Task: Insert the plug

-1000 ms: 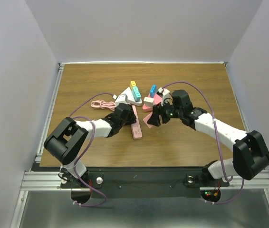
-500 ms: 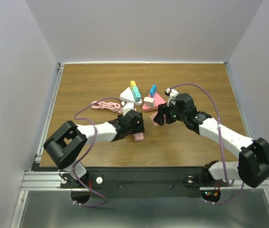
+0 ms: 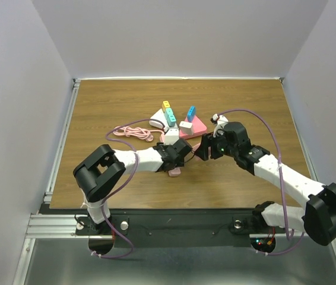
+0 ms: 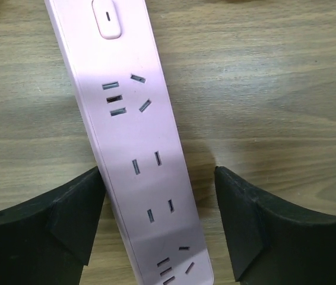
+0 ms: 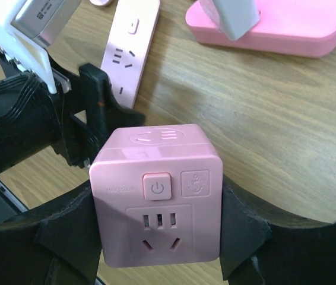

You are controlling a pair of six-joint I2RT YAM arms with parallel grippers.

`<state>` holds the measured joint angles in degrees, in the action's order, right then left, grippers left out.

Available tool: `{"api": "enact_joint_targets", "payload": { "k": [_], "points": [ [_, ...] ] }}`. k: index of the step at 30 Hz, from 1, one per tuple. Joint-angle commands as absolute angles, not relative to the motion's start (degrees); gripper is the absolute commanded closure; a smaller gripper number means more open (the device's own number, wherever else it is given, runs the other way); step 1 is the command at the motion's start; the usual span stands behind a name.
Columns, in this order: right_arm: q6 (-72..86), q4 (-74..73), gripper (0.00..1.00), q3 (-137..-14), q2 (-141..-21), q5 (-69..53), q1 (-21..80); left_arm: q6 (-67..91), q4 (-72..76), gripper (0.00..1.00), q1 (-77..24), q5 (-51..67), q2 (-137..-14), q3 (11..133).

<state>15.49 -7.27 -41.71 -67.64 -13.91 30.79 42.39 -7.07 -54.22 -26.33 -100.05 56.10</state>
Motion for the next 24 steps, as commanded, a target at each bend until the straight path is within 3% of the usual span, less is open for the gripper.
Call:
{"api": "enact_joint_targets", "payload": {
  "k": [1, 3, 5, 6, 8, 12, 17, 24],
  "points": [
    [16.4, -4.4, 1.00, -41.0, -65.6, -13.3, 30.9, 42.3, -14.9, 0.37, -55.0, -30.2, -102.1, 58.1],
    [16.5, -4.4, 1.00, -41.0, -65.7, -13.4, 30.9, 42.1, -16.3, 0.56, -55.9, -31.0, -102.6, 58.4],
    [16.5, -4.3, 1.00, -41.2, -66.1, -13.7, 30.8, 41.7, -17.2, 0.69, -56.7, -31.7, -102.6, 57.8],
    [16.5, -4.3, 1.00, -41.4, -66.3, -13.9, 30.8, 41.6, -17.2, 0.84, -57.0, -31.8, -102.6, 57.4],
    [16.6, -4.2, 1.00, -42.1, -66.9, -13.8, 30.8, 40.3, -15.9, 0.99, -57.3, -31.1, -102.3, 55.5],
    [17.3, -4.3, 0.99, -43.5, -67.8, -12.4, 30.5, 33.2, -6.8, 1.00, -58.5, -25.2, -98.3, 49.7],
    [17.7, -4.5, 0.99, -44.6, -67.5, -10.9, 29.9, 25.2, 9.9, 1.00, -60.7, -9.7, -87.9, 40.3],
    [16.7, -5.9, 1.00, -44.1, -63.2, -9.8, 29.5, 14.9, 21.4, 1.00, -63.5, 3.8, -83.4, 38.4]
  ]
}}
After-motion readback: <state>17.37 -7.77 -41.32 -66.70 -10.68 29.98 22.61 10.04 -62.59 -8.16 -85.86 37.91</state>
